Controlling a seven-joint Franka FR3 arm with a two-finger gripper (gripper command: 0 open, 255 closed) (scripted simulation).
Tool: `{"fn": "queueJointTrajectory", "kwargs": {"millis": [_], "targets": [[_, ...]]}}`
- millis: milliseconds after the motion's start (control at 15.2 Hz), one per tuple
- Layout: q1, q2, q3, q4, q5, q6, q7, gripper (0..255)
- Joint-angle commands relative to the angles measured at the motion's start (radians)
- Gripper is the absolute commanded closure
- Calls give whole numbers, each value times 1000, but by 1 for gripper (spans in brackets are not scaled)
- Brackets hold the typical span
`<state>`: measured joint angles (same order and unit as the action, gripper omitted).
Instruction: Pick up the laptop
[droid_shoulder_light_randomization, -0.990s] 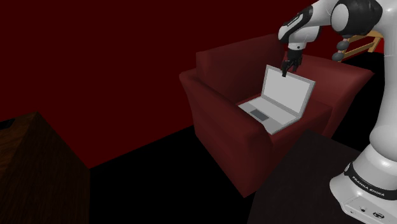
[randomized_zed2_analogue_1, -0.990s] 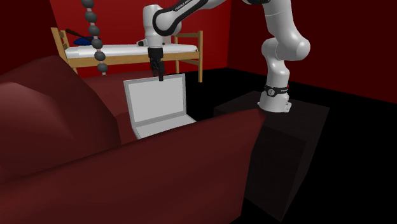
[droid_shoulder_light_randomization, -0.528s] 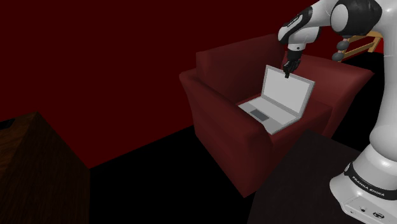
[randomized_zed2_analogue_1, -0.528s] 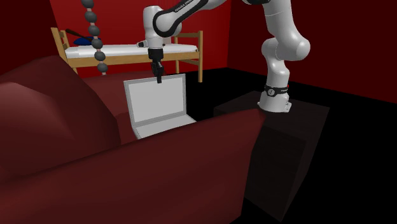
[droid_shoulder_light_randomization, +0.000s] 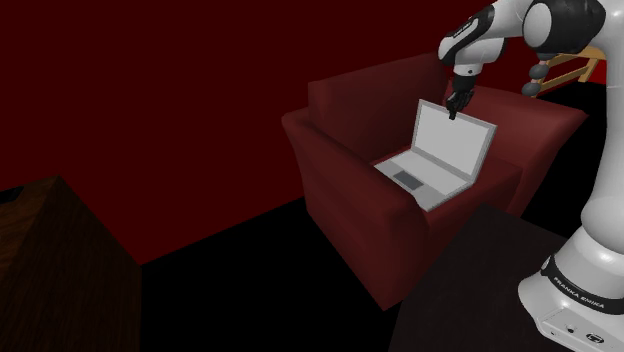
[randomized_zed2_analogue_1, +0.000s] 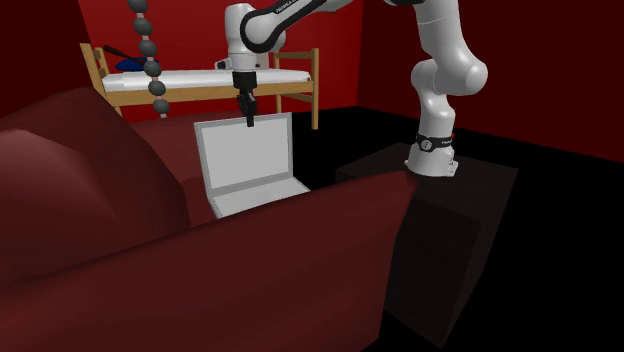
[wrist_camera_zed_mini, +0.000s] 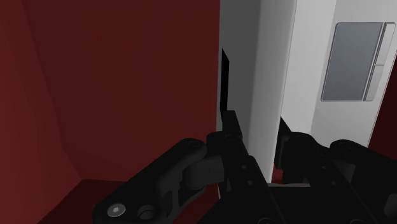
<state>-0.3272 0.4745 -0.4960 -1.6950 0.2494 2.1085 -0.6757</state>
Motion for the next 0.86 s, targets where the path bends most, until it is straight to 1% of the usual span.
{"fn": "queueJointTrajectory", "kwargs": {"millis": [0,660,792], "targets": [[2,-11,-4,15,-7,-23,5,255],[8,-59,-19,84,-37,-135,24,255],[8,-60,-19,86,-38,-137,24,255]]}}
